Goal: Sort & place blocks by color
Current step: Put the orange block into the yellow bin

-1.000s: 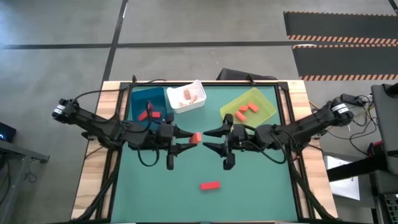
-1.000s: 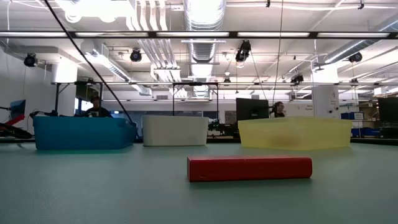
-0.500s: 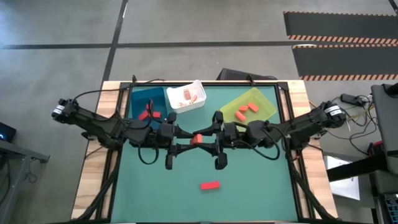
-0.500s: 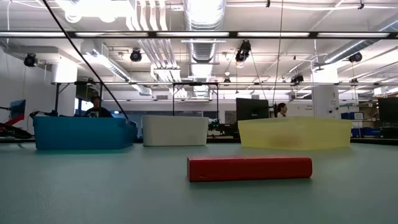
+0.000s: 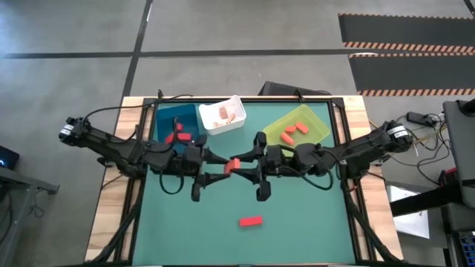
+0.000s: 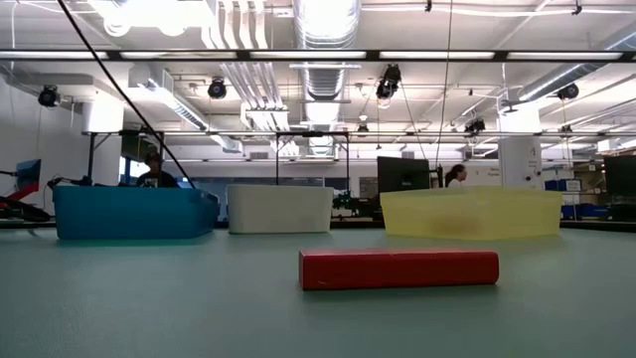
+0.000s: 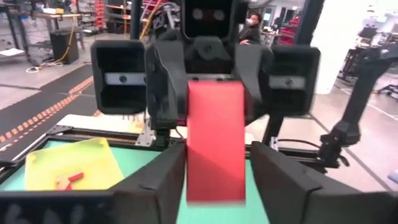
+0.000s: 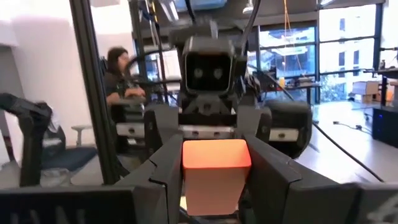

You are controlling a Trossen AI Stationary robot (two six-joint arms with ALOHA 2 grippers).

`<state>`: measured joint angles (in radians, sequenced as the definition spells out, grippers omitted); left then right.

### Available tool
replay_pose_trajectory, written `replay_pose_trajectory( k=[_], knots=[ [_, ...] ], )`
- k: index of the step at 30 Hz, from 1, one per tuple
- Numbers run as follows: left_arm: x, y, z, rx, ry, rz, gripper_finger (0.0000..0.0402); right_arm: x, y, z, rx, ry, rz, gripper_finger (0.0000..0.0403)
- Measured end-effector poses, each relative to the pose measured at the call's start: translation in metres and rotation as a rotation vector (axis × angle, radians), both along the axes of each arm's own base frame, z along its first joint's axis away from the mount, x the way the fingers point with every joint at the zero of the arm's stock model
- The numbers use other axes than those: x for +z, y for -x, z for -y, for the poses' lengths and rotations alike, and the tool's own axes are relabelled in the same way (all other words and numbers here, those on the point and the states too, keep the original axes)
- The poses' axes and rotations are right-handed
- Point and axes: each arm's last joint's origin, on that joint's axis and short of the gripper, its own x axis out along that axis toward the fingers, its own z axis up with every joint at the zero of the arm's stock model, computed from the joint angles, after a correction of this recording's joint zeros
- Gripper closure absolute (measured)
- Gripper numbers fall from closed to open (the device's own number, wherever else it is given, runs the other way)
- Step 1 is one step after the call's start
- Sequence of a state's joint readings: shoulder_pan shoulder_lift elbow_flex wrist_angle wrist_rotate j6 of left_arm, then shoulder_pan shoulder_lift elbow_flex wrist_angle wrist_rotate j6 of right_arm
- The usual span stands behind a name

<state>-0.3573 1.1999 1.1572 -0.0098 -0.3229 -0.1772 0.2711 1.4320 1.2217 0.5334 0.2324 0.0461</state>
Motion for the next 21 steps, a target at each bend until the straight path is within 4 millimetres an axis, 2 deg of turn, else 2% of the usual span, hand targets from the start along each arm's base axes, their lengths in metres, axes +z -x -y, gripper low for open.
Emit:
replay_pose_trajectory(
  k=[4,8,12,17,21],
  knots=[
    [-0.002,0.000,0.000,-0.004,-0.002,-0.012,0.0202,0.002,0.001,0.000,0.000,-0.014,0.010,0.0280],
    [0.000,0.008,-0.002,-0.003,-0.009,-0.033,0.0180,0.000,0.001,0.003,-0.012,-0.056,-0.022,0.0280],
    [0.000,0.028,-0.009,0.000,0.025,-0.120,0.0176,0.005,0.009,0.017,-0.107,-0.111,-0.204,0.0280],
    [-0.011,0.046,-0.017,0.056,0.140,-0.293,0.0174,0.005,0.024,0.062,-0.367,-0.201,-0.627,0.0280],
    [-0.024,0.046,-0.017,0.097,0.191,-0.365,0.0174,-0.014,0.045,0.115,-0.627,-0.288,-1.003,0.0280]
  ],
)
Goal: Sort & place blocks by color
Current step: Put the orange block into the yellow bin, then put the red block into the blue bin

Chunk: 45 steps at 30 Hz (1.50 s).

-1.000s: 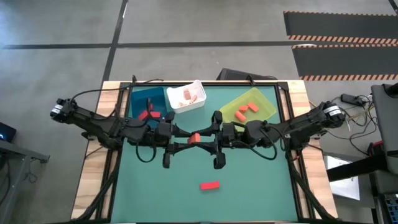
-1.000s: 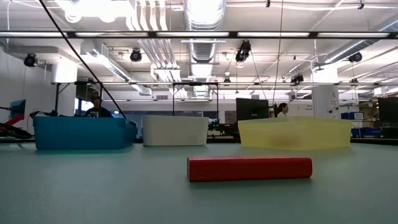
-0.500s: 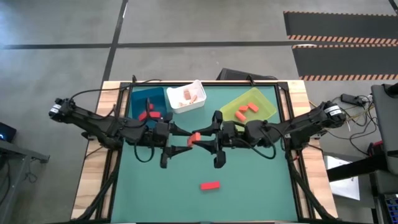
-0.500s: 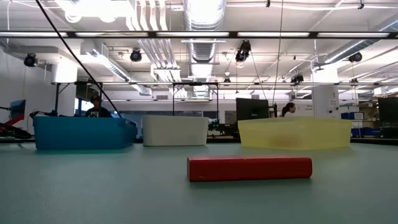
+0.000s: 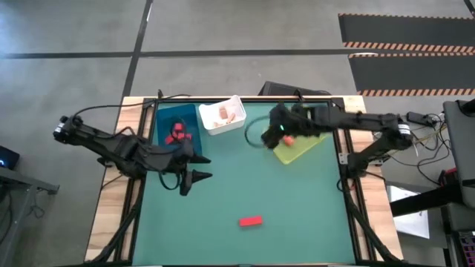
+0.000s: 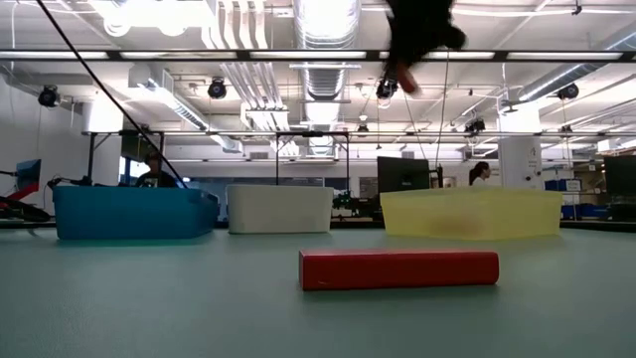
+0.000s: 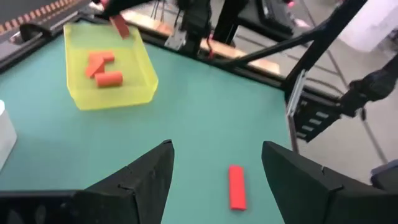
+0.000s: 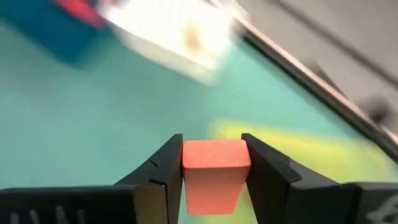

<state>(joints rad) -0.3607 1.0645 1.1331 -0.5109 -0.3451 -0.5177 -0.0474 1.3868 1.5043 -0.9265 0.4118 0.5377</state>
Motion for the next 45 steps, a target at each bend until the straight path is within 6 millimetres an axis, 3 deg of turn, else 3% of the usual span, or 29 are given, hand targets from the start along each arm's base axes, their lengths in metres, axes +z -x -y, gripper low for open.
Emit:
replay_pose_trajectory(
  k=[6,12,17,23,26,30,35,40,45],
  knots=[
    [-0.024,-0.011,0.004,0.043,0.077,-0.041,0.0174,-0.042,0.028,0.072,-0.241,-0.198,-0.287,0.0280],
    [-0.042,-0.022,0.008,0.091,0.159,-0.074,0.0173,-0.088,0.054,0.116,-0.370,-0.347,-0.402,0.0280],
    [-0.050,-0.028,0.011,0.106,0.168,-0.104,0.0173,-0.127,0.070,0.128,-0.396,-0.384,-0.481,0.0280],
    [-0.051,-0.036,0.013,0.105,0.182,-0.079,0.0173,-0.169,0.078,0.123,-0.381,-0.424,-0.501,0.0280],
    [-0.051,-0.041,0.015,0.113,0.212,-0.055,0.0173,-0.181,0.082,0.121,-0.379,-0.418,-0.524,0.0267],
    [-0.051,-0.050,0.019,0.109,0.232,-0.018,0.0173,-0.186,0.084,0.120,-0.368,-0.409,-0.529,0.0205],
    [-0.056,-0.058,0.022,0.122,0.266,-0.009,0.0173,-0.177,0.082,0.121,-0.355,-0.393,-0.506,0.0148],
    [-0.069,-0.068,0.025,0.146,0.298,-0.053,0.0173,-0.146,0.076,0.111,-0.321,-0.352,-0.391,0.0137],
    [-0.087,-0.079,0.030,0.146,0.301,-0.116,0.0173,-0.105,0.074,0.082,-0.257,-0.295,-0.218,0.0151]
  ],
)
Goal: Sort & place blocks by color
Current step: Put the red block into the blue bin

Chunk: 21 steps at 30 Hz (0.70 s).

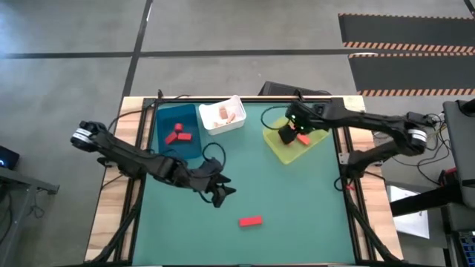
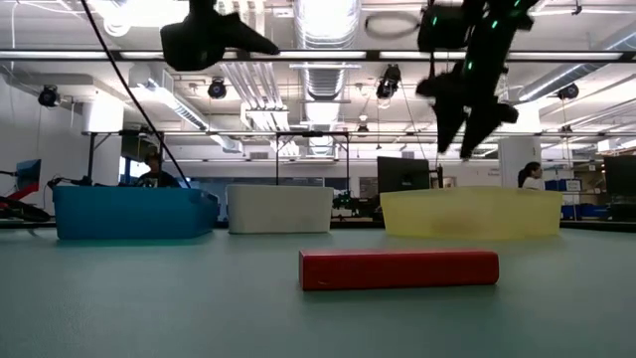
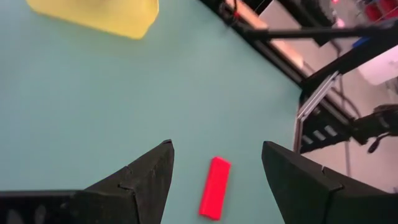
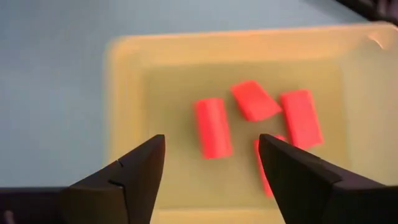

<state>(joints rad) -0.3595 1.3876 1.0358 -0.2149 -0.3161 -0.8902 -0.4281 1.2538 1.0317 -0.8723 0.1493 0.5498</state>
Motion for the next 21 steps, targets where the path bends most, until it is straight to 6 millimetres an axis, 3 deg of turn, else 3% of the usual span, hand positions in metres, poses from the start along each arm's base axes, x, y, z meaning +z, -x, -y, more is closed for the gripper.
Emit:
replay_pose_trajectory(
  k=[9,21],
  knots=[
    [-0.028,-0.029,0.012,-0.095,-0.070,-0.110,0.0173,0.041,0.013,-0.059,0.161,0.092,0.295,0.0164],
    [-0.059,-0.079,0.032,-0.305,-0.346,-0.194,0.0173,0.046,0.020,-0.109,0.261,0.180,0.368,0.0168]
  ],
)
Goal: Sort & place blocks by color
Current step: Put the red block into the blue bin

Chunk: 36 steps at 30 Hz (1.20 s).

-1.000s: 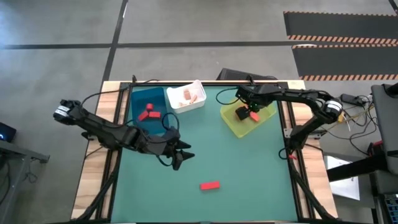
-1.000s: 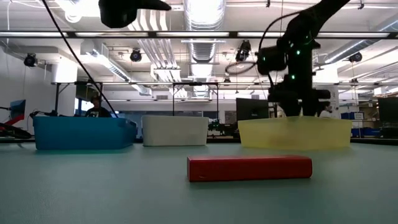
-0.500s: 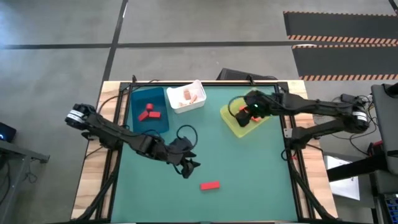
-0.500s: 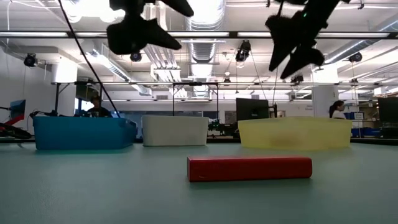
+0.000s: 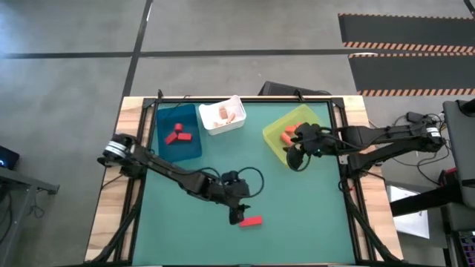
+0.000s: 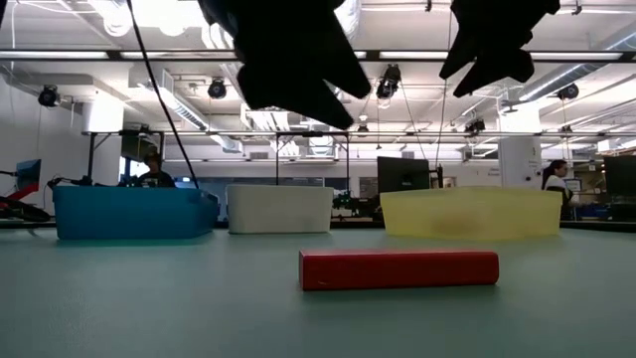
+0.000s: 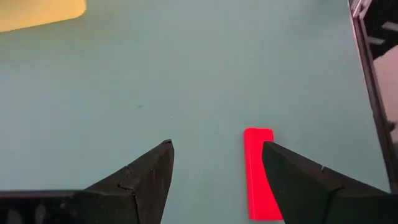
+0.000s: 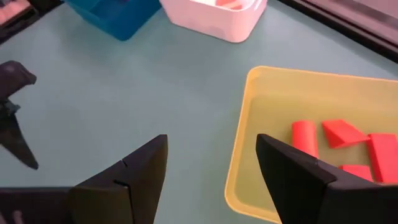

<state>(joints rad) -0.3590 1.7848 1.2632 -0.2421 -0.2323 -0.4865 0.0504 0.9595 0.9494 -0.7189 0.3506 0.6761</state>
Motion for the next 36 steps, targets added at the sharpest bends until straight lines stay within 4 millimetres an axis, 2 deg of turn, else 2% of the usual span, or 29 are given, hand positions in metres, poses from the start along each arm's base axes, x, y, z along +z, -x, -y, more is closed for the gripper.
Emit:
replay_pose_trajectory(
  k=[7,15,22,27,36],
  knots=[
    [-0.017,-0.019,0.021,-0.059,-0.019,-0.030,0.0173,-0.012,-0.005,-0.014,0.038,0.002,-0.043,0.0170],
    [-0.050,-0.025,0.047,-0.054,0.010,-0.103,0.0173,-0.019,-0.011,-0.023,0.075,0.006,-0.080,0.0170],
    [-0.071,-0.032,0.068,-0.051,0.032,-0.132,0.0173,-0.025,-0.015,-0.027,0.093,0.012,-0.108,0.0170],
    [-0.079,-0.030,0.067,0.036,0.043,-0.148,0.0173,-0.026,-0.015,-0.032,0.112,0.013,-0.112,0.0170],
    [-0.082,-0.029,0.065,0.048,0.014,-0.148,0.0173,-0.026,-0.014,-0.036,0.128,0.009,-0.110,0.0170]
  ],
)
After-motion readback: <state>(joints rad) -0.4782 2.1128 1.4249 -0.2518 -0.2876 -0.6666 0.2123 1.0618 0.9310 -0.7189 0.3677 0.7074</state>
